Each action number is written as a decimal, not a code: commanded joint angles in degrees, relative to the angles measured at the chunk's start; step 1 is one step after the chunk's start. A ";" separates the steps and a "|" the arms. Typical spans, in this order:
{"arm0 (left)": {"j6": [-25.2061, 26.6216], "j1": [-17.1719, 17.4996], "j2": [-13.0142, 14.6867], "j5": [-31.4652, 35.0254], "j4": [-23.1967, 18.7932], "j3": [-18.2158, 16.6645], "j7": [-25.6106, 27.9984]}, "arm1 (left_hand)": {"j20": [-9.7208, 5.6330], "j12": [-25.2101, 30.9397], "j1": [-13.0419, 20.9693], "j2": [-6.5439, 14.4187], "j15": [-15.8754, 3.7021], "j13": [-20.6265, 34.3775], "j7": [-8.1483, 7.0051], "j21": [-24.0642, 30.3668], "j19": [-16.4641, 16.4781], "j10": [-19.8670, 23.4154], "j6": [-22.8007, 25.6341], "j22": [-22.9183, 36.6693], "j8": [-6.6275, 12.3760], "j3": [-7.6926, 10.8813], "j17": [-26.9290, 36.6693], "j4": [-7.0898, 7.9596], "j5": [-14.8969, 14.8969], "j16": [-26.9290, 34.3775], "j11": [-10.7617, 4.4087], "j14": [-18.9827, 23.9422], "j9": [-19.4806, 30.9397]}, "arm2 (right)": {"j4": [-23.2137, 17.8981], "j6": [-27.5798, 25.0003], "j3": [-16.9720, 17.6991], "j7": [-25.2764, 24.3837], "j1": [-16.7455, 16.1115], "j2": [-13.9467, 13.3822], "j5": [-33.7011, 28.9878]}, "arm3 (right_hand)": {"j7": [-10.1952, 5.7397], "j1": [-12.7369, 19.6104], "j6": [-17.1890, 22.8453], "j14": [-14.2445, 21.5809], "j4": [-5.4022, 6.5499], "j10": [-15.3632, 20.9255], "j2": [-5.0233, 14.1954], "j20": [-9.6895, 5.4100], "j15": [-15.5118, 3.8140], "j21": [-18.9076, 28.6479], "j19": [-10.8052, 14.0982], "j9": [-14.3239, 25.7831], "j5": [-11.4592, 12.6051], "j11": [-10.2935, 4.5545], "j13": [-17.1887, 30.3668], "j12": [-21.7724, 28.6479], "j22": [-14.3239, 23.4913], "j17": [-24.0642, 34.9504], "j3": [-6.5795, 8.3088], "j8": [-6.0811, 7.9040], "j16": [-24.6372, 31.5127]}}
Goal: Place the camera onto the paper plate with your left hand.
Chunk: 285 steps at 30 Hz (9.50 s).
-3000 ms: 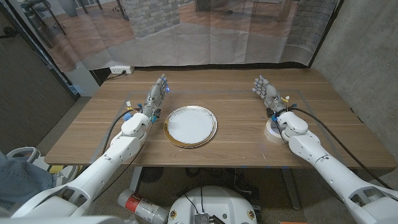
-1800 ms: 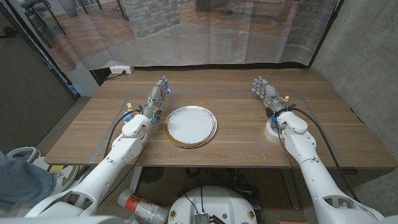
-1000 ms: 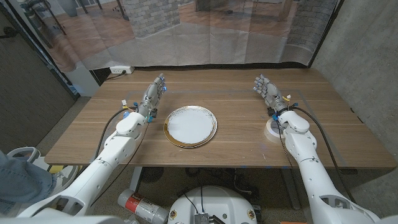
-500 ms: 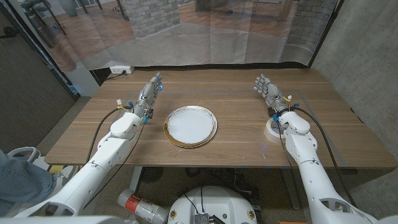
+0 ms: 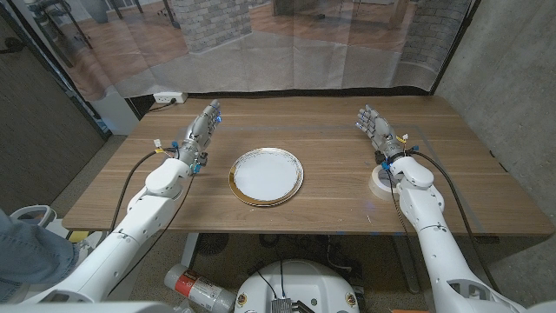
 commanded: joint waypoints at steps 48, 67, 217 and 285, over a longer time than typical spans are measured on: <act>-8.26 7.13 0.49 1.90 -0.64 -5.81 2.35 | -1.73 0.65 1.50 0.48 -0.56 0.18 -0.26 0.67 2.27 3.03 3.51 0.20 0.51 -0.37 0.20 -0.55 -0.72 0.54 -0.45 2.57 0.17 | 3.51 -0.04 -0.99 -0.82 2.53 1.07 -1.28 | -0.35 -0.05 0.29 0.43 -0.52 0.67 0.38 -1.85 -0.01 -1.25 0.77 0.24 0.10 0.02 0.18 0.37 0.11 0.30 0.07 0.22 0.17; -9.26 9.12 0.69 2.80 -0.89 -7.14 3.41 | -1.35 0.64 1.78 0.64 -0.91 0.19 -0.54 0.59 2.50 3.61 4.01 0.19 0.46 -0.44 0.20 -0.69 -0.75 0.48 -0.51 3.01 0.17 | 3.83 0.55 -0.65 -0.78 2.94 1.10 -1.36 | -0.34 -0.09 0.28 0.45 -0.65 0.65 0.48 -1.81 0.02 -1.64 0.92 0.24 0.09 -0.01 0.18 0.36 0.13 0.29 0.06 0.21 0.16; 24.34 32.27 6.59 53.95 -27.51 -19.43 32.22 | -0.04 -0.15 7.36 1.02 -3.56 0.25 -3.85 0.11 4.30 7.37 8.49 0.13 0.12 -0.47 0.12 -4.06 1.11 -0.07 -4.02 6.54 0.24 | 5.76 0.91 -1.57 0.42 4.15 1.61 -1.92 | -0.45 -0.42 0.48 0.69 -1.46 0.95 0.88 -1.69 -0.06 -4.28 2.09 0.26 0.07 0.09 0.20 0.39 0.22 0.26 0.02 0.25 0.06; 59.51 26.21 17.76 58.21 -36.36 -8.50 21.60 | 13.15 0.92 20.86 -2.66 2.31 1.43 -11.59 3.86 21.33 10.13 10.57 0.78 0.78 -0.74 0.81 -12.00 1.94 1.72 -0.09 14.78 0.92 | 7.08 1.17 -1.55 0.54 4.66 2.06 -1.85 | -0.79 -0.62 0.83 0.60 -1.76 1.20 0.99 -1.13 0.38 -5.69 2.10 0.30 0.05 -0.08 0.23 0.47 0.29 0.24 -0.06 0.32 0.00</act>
